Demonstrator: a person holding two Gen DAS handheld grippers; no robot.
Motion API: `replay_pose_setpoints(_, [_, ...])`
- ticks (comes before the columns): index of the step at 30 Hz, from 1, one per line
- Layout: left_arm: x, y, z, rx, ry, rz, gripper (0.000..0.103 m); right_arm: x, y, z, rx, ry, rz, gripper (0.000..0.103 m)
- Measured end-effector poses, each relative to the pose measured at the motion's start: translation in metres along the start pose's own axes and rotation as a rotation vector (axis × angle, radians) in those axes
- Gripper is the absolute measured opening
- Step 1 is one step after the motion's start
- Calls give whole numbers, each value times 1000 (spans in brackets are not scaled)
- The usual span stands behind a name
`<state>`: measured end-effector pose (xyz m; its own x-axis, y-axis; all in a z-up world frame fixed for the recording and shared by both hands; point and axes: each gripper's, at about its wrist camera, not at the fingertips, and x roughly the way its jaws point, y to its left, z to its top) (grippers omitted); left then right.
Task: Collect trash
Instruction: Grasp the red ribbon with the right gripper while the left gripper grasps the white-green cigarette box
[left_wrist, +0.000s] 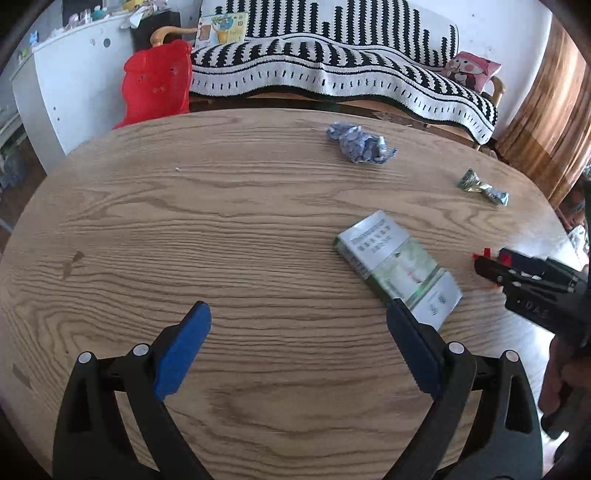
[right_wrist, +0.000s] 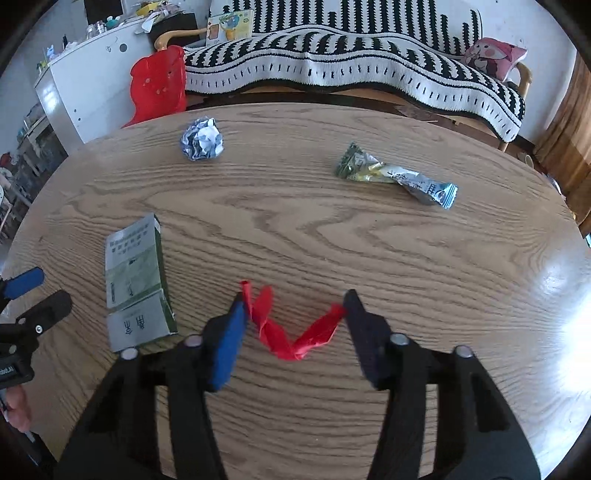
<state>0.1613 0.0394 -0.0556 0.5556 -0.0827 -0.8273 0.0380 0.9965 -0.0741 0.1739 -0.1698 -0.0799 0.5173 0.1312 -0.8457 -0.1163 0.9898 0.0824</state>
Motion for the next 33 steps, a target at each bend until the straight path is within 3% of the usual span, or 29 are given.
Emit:
replay_pose_setpoints(5, [4, -25, 8, -13, 3, -2, 93, -15, -10, -3, 28, -21, 11, 35])
replay_pose_setpoints(11, [16, -51, 23, -105, -1, 56, 93, -40, -22, -10, 47, -51, 26, 35])
replay_pose_setpoints(18, [38, -73, 26, -106, 30, 175, 93, -64, -38, -20, 64, -68, 25, 35])
replay_pose_setpoints(23, [43, -74, 19, -130, 51, 179, 92, -83, -54, -31, 75, -80, 6, 35])
replay_pose_setpoints(25, [42, -73, 15, -143, 58, 156, 81, -89, -59, -36, 81, -84, -3, 35])
replay_pose_setpoints(26, [40, -74, 15, -137, 47, 160, 68, -93, -62, -39, 84, -85, -7, 35])
replay_pose_setpoints(33, [20, -89, 13, -88, 39, 84, 63, -126, -100, -69, 138, -96, -43, 35])
